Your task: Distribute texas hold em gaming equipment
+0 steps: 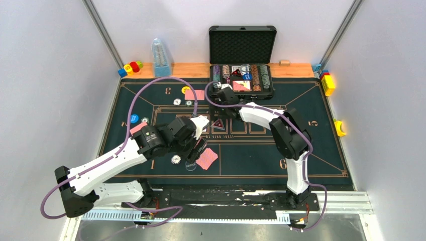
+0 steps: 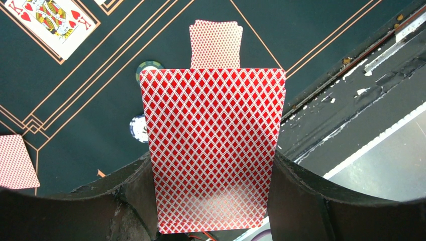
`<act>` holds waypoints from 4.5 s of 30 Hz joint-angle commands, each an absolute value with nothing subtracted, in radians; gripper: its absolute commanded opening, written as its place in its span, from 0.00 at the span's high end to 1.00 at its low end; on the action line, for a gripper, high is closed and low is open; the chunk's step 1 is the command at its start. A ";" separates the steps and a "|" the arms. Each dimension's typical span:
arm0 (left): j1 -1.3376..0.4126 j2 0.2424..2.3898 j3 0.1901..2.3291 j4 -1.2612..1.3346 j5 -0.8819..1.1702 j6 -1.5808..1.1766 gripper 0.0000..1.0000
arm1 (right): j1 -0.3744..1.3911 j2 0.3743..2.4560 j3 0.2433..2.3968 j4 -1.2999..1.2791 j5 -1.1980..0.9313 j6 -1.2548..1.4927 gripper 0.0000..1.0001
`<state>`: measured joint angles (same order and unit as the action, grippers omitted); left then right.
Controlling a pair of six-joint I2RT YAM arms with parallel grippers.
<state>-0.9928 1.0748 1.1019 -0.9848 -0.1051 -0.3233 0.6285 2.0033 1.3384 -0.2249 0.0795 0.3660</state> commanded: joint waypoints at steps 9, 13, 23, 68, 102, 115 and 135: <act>-0.991 1.046 1.107 -0.954 -0.093 -0.310 1.00 | 0.742 2.122 1.458 -0.319 0.233 0.375 0.02; -0.991 1.044 1.107 -0.954 -0.093 -0.311 1.00 | 0.755 2.111 1.417 -0.343 0.272 0.388 0.08; -0.990 1.047 1.108 -0.953 -0.088 -0.308 1.00 | 0.775 2.035 1.304 -0.358 0.293 0.384 0.15; -0.991 1.056 1.109 -0.958 -0.106 -0.312 1.00 | 0.340 1.652 0.961 -0.252 0.328 0.426 0.18; -0.991 1.038 1.108 -0.957 -0.102 -0.312 1.00 | 0.399 1.758 0.997 -0.383 0.481 0.647 0.70; -0.991 1.045 1.109 -0.956 -0.103 -0.313 1.00 | 0.290 1.617 0.920 -0.221 0.304 0.532 0.55; -0.991 1.090 1.124 -0.947 -0.057 -0.293 1.00 | 0.575 1.378 0.793 0.440 -0.872 0.797 0.05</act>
